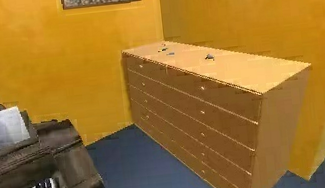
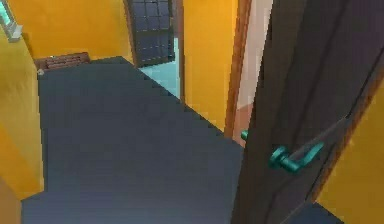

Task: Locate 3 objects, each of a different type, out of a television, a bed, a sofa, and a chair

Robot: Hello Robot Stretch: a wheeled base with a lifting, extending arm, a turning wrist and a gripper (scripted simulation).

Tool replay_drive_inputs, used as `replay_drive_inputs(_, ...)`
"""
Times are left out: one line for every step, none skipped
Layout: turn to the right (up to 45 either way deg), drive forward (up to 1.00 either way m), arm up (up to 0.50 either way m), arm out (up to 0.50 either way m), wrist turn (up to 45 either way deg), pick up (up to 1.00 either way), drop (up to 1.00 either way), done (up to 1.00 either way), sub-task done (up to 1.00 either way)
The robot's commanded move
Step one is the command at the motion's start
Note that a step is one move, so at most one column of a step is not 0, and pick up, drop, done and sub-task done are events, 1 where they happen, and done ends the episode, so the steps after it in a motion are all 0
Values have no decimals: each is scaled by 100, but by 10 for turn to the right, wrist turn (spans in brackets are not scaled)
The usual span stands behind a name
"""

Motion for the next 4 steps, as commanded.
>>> replay_drive_inputs(450, 0, 0, 0, 0, 0, 0, 0, 0)
replay_drive_inputs(90, 0, 0, 0, 0, 0, 0, 0, 0)
replay_drive_inputs(0, 50, 0, 0, 0, 0, 0, 0, 0)
replay_drive_inputs(270, 0, 0, 0, 0, 0, 0, 0, 0)
